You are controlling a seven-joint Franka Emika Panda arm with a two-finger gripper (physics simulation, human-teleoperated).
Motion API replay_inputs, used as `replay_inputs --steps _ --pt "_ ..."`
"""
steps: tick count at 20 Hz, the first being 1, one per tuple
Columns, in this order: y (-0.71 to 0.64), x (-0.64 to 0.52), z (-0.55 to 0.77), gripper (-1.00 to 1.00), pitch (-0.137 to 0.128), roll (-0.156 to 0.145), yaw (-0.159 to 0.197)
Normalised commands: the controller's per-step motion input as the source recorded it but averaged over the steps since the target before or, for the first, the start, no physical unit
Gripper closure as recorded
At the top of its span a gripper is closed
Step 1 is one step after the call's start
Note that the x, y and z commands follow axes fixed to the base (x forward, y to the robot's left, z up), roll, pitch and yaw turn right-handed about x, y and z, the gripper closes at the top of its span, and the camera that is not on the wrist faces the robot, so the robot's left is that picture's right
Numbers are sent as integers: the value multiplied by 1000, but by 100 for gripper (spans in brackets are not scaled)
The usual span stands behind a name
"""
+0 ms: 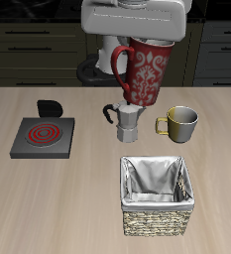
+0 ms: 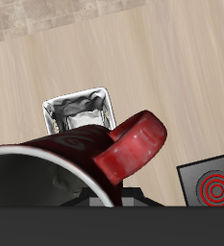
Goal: Place the red mug in the basket
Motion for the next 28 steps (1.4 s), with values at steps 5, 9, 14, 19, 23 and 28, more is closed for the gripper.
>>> replay_inputs --steps 5,9,14,19,23,28 --pt "205 5 -78 100 14 19 3" --pt "59 61 -76 100 4 -4 25" --pt "-59 102 -8 100 -3 -5 24" --pt "-86 145 -109 100 12 -1 23" --pt "154 132 -245 100 38 24 10" --pt "148 52 -276 100 39 40 43"
